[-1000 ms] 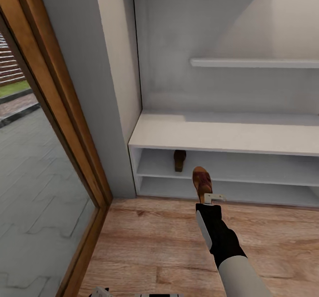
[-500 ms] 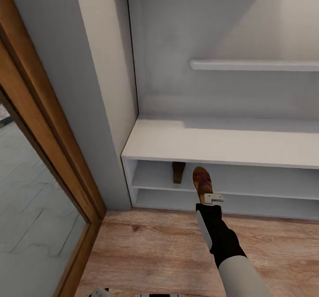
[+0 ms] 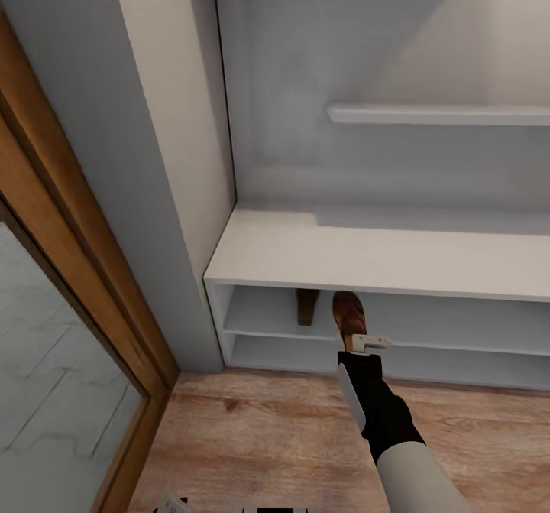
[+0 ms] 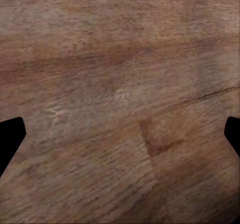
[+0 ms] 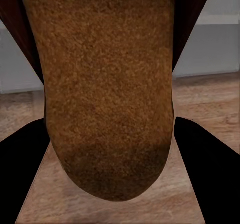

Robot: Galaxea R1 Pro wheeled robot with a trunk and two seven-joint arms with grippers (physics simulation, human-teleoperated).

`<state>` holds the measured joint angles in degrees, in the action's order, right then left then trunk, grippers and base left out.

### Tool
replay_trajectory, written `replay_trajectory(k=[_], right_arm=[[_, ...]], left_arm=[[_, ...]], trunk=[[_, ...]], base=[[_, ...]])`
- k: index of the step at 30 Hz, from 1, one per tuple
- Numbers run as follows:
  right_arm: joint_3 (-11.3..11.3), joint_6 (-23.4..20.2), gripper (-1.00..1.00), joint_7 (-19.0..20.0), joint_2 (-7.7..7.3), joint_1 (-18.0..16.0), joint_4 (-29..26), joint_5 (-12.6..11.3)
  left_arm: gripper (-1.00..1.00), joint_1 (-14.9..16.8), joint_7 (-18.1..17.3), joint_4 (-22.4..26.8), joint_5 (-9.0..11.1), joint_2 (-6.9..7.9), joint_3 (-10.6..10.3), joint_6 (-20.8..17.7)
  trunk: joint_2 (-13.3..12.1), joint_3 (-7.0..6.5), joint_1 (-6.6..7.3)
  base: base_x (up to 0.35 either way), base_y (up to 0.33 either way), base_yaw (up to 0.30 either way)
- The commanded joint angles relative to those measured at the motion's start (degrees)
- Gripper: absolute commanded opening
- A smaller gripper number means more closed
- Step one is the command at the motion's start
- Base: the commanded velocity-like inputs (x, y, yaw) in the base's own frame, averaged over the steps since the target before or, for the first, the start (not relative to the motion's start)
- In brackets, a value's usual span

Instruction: Pick up the two gym shoes and the two sandals from the corridor floor and place them onto the hallstand (shoe rack) in the corridor, making sure they are on the rack and not on the floor. Arrange them so the two gym shoes are next to each other and the two sandals are next to each other.

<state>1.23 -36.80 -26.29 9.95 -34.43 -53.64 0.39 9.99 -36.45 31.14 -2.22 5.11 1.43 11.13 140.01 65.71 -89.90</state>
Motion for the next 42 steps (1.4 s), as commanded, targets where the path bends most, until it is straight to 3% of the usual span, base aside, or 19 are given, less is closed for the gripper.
replay_trajectory(k=[1, 42], right_arm=[[0.1, -0.3, -1.00, -0.1, 0.04, 0.0, -0.1, 0.0], [0.1, -0.3, -1.00, -0.1, 0.04, 0.0, -0.1, 0.0]], left_arm=[[1.00, 0.0, -0.2, 0.0, -0.2, -0.01, 0.2, 0.3], [1.00, 0.0, -0.2, 0.0, -0.3, -0.01, 0.2, 0.3]], trunk=[[0.0, 0.05, -0.02], [0.0, 0.05, -0.02]], base=[[0.245, 0.000, 0.000], [0.092, 0.009, 0.000]])
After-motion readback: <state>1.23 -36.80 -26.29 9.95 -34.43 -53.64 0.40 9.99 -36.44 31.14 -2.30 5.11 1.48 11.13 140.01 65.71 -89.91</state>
